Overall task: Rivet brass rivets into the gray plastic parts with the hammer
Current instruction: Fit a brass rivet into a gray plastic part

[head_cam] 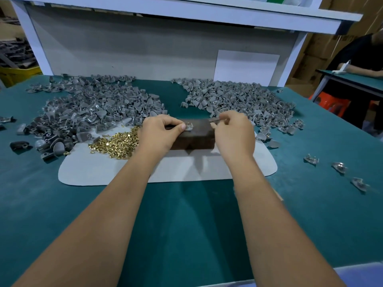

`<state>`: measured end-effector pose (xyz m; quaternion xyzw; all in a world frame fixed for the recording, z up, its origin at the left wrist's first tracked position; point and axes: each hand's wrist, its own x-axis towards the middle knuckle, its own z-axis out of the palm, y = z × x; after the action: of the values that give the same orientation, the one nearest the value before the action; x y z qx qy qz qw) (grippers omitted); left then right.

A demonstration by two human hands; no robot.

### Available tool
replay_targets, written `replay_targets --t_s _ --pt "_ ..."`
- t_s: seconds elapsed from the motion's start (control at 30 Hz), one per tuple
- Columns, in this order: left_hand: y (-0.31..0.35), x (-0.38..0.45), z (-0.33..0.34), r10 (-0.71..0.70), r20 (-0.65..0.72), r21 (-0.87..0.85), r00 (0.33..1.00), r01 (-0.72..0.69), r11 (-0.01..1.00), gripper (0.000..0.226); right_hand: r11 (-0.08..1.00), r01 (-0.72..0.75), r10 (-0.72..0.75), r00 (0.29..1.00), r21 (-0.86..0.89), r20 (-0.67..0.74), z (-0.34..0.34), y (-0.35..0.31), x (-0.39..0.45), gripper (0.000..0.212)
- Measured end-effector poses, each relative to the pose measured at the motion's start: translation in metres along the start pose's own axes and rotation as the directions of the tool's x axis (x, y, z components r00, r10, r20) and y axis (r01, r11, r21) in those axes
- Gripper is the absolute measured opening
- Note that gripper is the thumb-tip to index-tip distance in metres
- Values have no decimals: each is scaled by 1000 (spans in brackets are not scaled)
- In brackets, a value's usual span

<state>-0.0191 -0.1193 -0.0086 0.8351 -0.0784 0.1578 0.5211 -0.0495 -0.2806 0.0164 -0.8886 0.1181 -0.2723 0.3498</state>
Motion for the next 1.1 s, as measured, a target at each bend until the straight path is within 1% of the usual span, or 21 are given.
replay_targets --t_s 0.03,0.07,0.1,0.13,0.17,0.2,0.23,0.3,0.33,0.43,0.47,0.57,0.7,0.77,0.83,0.9,0.97,1.03,1.1 --pt "1 0 1 -12 -11 23 1000 12 1000 3 993 -57 63 997 -104 52 -7 7 3 19" --pt "1 0 2 -20 -20 43 1000 21 999 4 974 -87 115 985 -210 129 -13 13 4 19" --pt "2 0 2 -25 -24 51 999 26 998 6 950 -91 156 967 -300 202 -17 18 3 26" --pt "2 0 2 -28 -24 46 999 29 999 7 928 -78 182 948 -365 260 -18 23 1 28" --pt "3 0 2 -30 -20 31 999 30 999 7 907 -45 183 938 -419 295 -18 26 -2 25" --pt "3 0 2 -30 -16 17 999 30 999 8 888 -6 166 937 -461 307 -17 27 -6 26" --pt "3 0 2 -32 -12 11 999 32 999 8 872 21 149 941 -490 304 -16 28 -8 32" --pt "4 0 2 -43 -8 18 999 43 999 9 852 44 121 953 -522 278 -14 24 -10 37" --pt "4 0 2 -52 -8 20 999 52 998 9 848 46 115 956 -528 269 -13 22 -9 35" --pt "5 -1 2 -68 -10 21 998 69 997 7 849 45 123 952 -526 280 -12 20 -5 17" --pt "6 -2 3 -69 -13 21 998 69 997 6 852 47 122 951 -521 285 -14 21 -4 15" --pt "6 -3 2 -82 -13 -2 997 82 997 4 864 22 126 958 -503 258 -19 19 -3 22" --pt "4 -2 1 -79 -3 -31 997 79 996 6 860 21 56 989 -509 136 -32 16 -4 21" --pt "3 -2 1 -67 -1 -32 998 67 997 4 889 33 2 997 -456 75 -43 14 -7 17" --pt "3 -1 1 -55 -3 -16 998 55 998 3 924 65 -52 998 -377 45 -52 11 -14 16" --pt "2 0 0 -40 0 3 999 40 999 6 948 102 -88 994 -303 59 -57 8 -25 23" --pt "2 1 0 -13 14 28 1000 12 1000 7 961 92 -65 992 -260 112 -60 5 -32 31" --pt "0 3 0 8 30 37 1000 -9 999 7 960 72 -27 986 -271 166 -61 4 -34 38" --pt "-1 4 0 12 42 32 999 -13 999 6 959 72 -25 984 -273 174 -61 2 -35 40"
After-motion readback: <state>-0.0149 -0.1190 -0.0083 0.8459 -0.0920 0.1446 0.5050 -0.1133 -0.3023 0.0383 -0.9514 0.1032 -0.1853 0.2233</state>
